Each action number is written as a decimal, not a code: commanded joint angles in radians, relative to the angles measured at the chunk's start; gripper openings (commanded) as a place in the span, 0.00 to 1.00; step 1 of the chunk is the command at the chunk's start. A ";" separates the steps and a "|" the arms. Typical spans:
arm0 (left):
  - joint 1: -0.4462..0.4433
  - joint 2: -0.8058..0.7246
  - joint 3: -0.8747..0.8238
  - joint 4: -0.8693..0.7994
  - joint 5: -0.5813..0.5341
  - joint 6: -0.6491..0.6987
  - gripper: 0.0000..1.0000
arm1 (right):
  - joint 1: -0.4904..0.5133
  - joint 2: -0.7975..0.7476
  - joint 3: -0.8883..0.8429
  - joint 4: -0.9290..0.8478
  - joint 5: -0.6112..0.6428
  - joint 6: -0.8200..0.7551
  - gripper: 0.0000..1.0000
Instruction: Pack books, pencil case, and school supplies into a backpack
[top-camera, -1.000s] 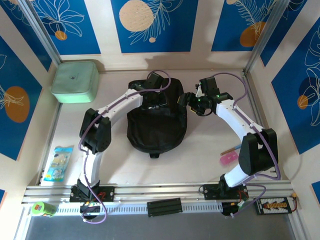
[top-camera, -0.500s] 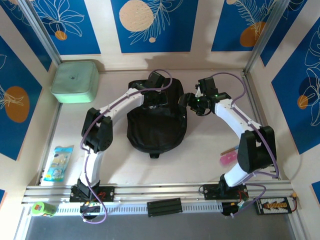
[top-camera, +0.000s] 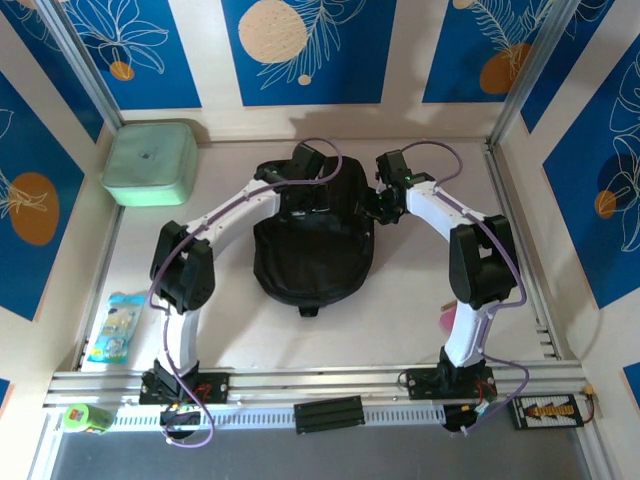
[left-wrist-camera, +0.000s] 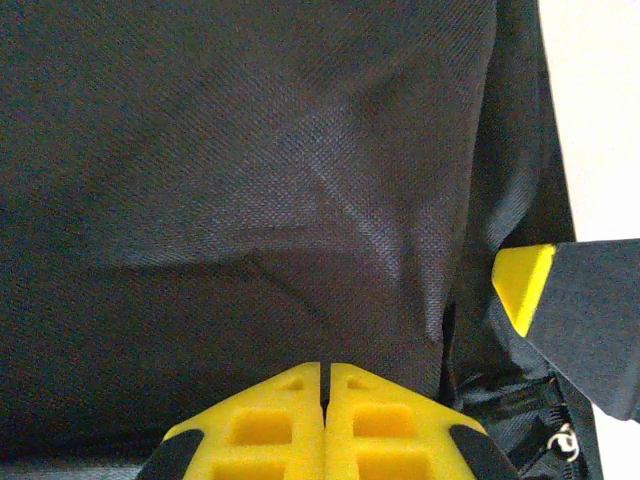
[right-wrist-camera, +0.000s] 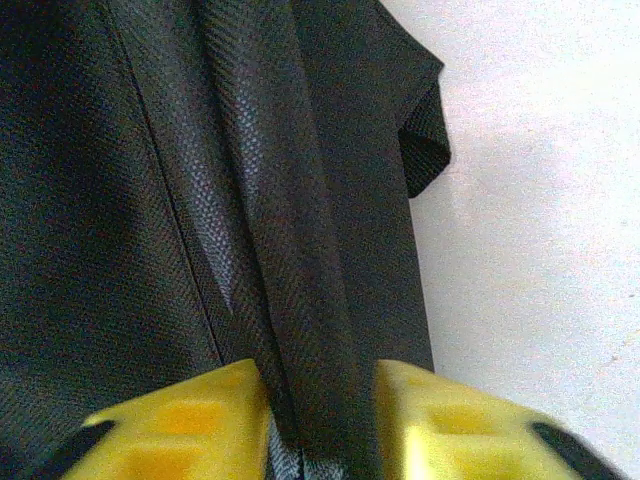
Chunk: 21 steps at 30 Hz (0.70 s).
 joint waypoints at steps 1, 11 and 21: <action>0.002 -0.066 -0.024 -0.034 -0.127 0.056 0.00 | 0.009 0.018 0.008 -0.061 0.058 0.005 0.21; 0.042 -0.208 -0.159 -0.148 -0.404 0.187 0.00 | 0.000 0.053 0.020 -0.072 0.178 -0.013 0.06; 0.086 -0.363 -0.367 -0.196 -0.427 0.132 0.00 | 0.046 0.120 0.119 0.063 0.014 -0.201 0.04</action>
